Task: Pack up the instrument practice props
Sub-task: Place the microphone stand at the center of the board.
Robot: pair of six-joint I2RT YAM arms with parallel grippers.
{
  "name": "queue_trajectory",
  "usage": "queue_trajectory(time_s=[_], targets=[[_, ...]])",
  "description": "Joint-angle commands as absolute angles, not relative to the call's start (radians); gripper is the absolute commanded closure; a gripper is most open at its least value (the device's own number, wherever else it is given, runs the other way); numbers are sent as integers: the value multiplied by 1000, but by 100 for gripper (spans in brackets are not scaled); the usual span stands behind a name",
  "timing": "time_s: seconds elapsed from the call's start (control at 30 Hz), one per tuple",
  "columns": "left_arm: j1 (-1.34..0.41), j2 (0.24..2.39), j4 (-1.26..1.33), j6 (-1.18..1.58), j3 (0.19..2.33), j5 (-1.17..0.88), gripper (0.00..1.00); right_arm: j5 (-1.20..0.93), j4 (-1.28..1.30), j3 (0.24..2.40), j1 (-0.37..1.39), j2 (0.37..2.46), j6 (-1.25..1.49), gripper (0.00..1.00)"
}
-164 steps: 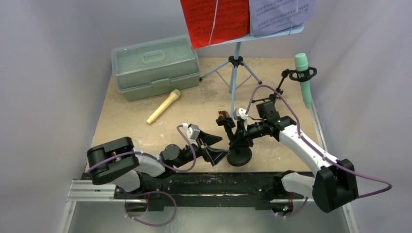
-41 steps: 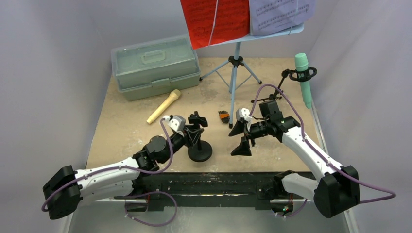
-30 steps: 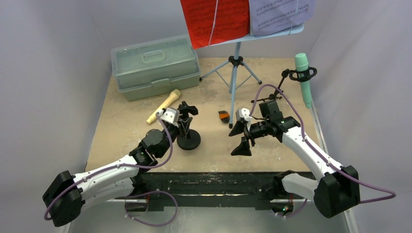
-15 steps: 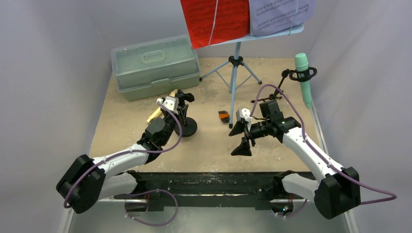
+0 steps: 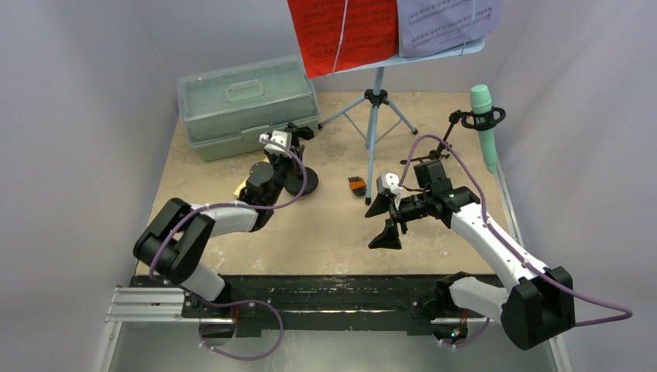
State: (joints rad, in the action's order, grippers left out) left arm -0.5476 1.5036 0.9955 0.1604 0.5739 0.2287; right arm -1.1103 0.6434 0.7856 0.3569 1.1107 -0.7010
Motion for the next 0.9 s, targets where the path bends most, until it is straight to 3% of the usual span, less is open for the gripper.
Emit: queue_trajectory(time_s=[0.0, 0.33, 0.47, 0.57, 0.67, 0.87], targets=[[-497, 1607, 1217, 149, 701, 168, 100, -1107, 658, 817, 351, 1091, -727, 1], [-466, 1814, 1281, 109, 797, 133, 98, -1098, 660, 817, 351, 1084, -731, 1], [-466, 1785, 1313, 131, 710, 139, 44, -1097, 660, 817, 351, 1083, -732, 1], [-466, 1701, 1224, 165, 658, 151, 19, -1094, 662, 819, 351, 1087, -734, 1], [-466, 1591, 1054, 238, 633, 172, 9, -1077, 667, 821, 351, 1082, -742, 1], [-465, 1404, 629, 343, 683, 69, 5, -1032, 681, 818, 351, 1055, -770, 1]])
